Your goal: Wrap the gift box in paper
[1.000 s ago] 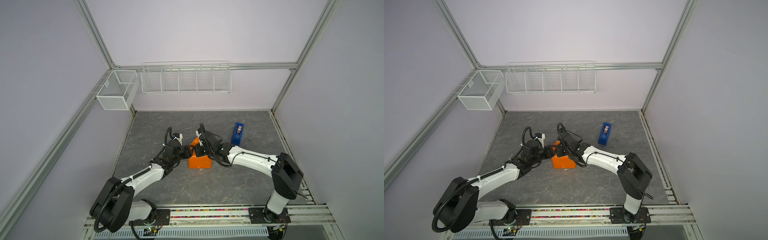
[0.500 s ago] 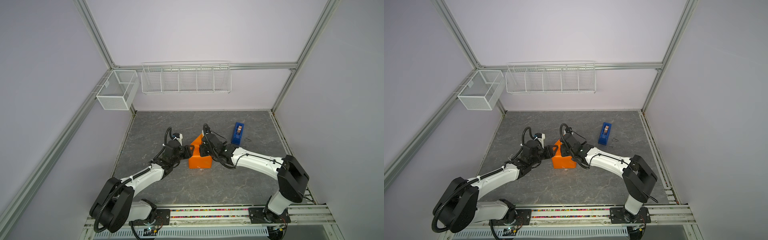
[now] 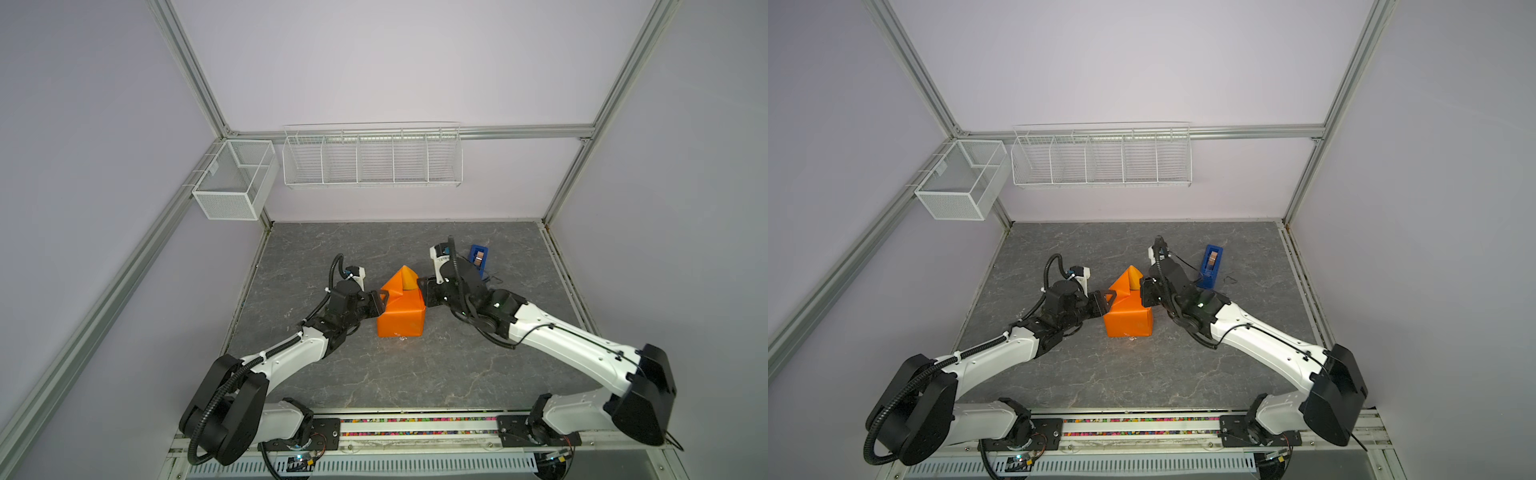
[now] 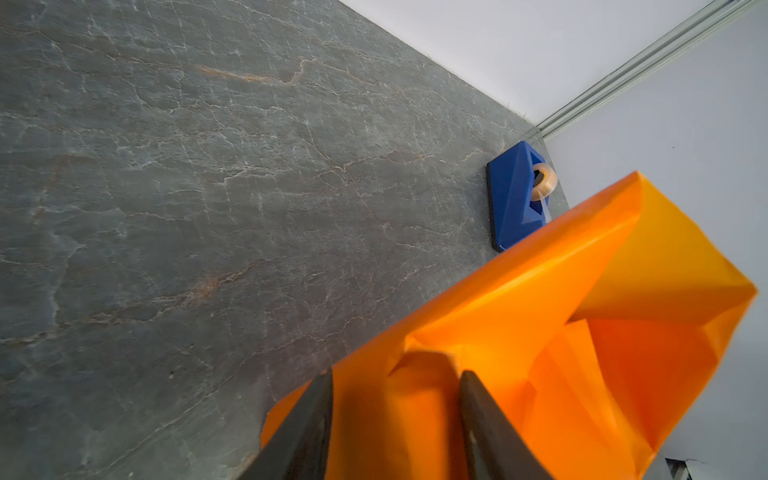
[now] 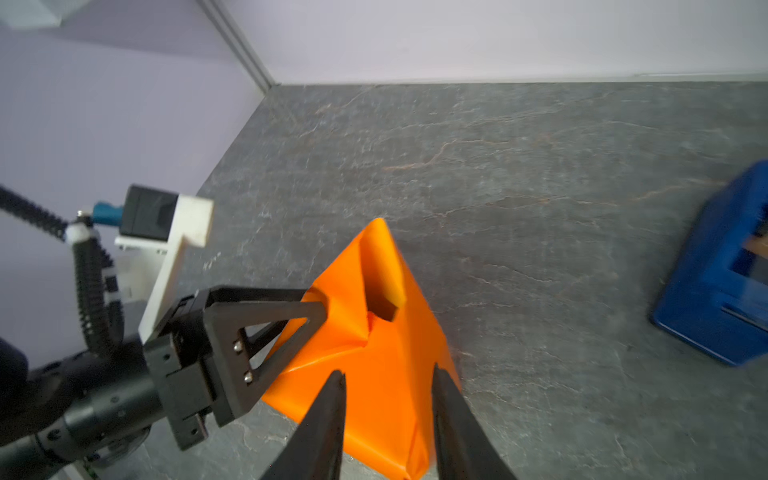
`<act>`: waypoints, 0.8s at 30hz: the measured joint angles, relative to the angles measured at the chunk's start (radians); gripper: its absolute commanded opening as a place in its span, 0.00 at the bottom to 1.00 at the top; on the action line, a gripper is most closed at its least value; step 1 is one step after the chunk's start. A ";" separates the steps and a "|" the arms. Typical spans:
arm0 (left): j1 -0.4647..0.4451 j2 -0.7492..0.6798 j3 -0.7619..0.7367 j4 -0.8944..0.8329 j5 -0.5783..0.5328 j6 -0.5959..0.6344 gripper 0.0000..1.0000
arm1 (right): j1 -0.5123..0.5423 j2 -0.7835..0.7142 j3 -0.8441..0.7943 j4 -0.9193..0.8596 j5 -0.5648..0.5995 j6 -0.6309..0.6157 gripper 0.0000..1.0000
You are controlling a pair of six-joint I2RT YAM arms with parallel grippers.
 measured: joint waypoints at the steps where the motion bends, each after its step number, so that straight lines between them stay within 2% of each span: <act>1: 0.000 0.000 0.000 0.000 0.000 0.000 0.49 | -0.026 -0.023 -0.031 0.013 0.006 0.002 0.60; 5: 0.000 -0.001 0.000 -0.002 0.000 0.000 0.49 | -0.085 -0.012 -0.139 0.075 0.021 0.020 0.63; 10: 0.000 -0.002 0.000 -0.003 0.000 0.000 0.49 | -0.087 0.099 -0.279 0.239 -0.013 0.041 0.68; 16: 0.000 -0.002 0.000 -0.003 0.000 0.000 0.49 | -0.045 0.148 -0.353 0.401 -0.011 0.060 0.69; 24: 0.000 -0.002 0.000 -0.002 0.000 -0.005 0.50 | 0.010 0.147 -0.390 0.514 0.076 0.059 0.69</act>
